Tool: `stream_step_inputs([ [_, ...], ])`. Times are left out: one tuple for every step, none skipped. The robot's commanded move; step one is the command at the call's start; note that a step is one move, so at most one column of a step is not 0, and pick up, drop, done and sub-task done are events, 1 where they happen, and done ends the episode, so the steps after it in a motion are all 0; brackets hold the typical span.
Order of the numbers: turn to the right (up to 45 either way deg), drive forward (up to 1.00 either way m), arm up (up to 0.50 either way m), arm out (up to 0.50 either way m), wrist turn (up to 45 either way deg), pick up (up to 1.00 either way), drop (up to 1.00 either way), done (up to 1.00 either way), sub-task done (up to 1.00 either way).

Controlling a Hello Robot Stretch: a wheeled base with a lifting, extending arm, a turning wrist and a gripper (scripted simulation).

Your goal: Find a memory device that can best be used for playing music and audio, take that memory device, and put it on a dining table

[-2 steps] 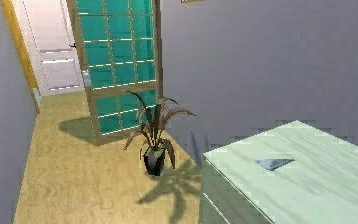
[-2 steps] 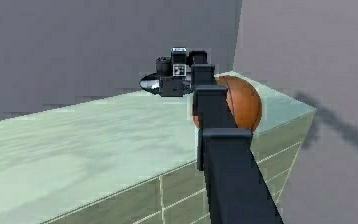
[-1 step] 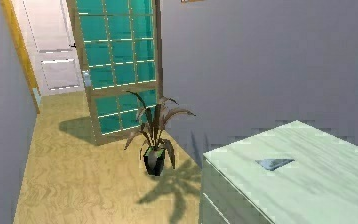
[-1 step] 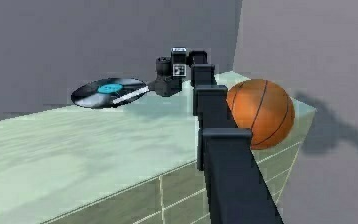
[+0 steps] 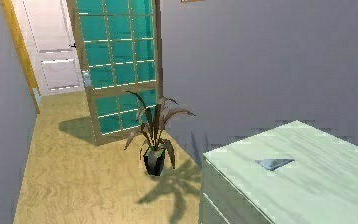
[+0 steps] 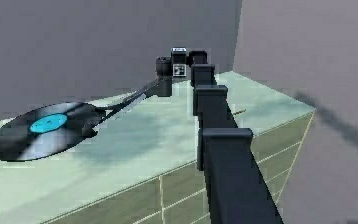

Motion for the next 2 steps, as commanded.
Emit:
stream_step_inputs([
  [0.0, 0.00, 0.00, 0.00, -36.0, 0.00, 0.00, 0.00, 0.00],
  [0.0, 0.00, 0.00, -0.38, 0.0, 0.00, 0.00, 0.00, 0.00],
])
